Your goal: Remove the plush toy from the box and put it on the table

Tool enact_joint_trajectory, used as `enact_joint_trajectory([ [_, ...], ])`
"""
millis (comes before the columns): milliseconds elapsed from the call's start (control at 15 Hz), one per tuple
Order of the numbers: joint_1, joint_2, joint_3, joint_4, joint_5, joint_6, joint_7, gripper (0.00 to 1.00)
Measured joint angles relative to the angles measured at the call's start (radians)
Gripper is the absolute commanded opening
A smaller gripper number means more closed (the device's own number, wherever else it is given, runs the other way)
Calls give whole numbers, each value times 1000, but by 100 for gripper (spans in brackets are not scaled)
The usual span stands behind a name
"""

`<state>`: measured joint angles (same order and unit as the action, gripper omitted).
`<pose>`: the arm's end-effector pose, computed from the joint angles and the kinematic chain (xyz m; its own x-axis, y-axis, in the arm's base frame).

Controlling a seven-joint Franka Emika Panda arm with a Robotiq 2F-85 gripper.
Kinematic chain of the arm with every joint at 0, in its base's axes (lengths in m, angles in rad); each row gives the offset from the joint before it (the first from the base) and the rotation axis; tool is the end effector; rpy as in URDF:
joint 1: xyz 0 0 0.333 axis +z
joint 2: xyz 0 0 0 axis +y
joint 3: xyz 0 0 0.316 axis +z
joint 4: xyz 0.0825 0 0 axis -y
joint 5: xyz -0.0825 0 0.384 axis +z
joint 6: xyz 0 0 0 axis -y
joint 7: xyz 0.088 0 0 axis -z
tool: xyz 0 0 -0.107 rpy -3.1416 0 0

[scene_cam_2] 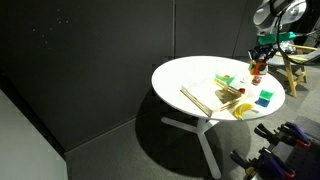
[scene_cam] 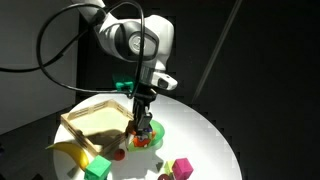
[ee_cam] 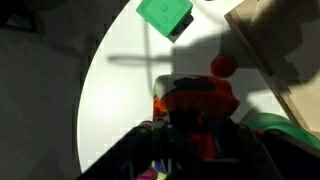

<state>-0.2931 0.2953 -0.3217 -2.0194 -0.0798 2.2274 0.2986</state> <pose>0.4821 -0.3370 0.3066 0.6558 -0.7544 -0.0306 -0.7407 -0.6507 0.1673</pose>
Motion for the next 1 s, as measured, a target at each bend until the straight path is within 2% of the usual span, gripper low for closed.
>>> enact_joint_trajectory([
  [467,-21,85,-1,19,40,83,-10,15],
  [1000,-23,215,-1,102,96,99,-10,15],
])
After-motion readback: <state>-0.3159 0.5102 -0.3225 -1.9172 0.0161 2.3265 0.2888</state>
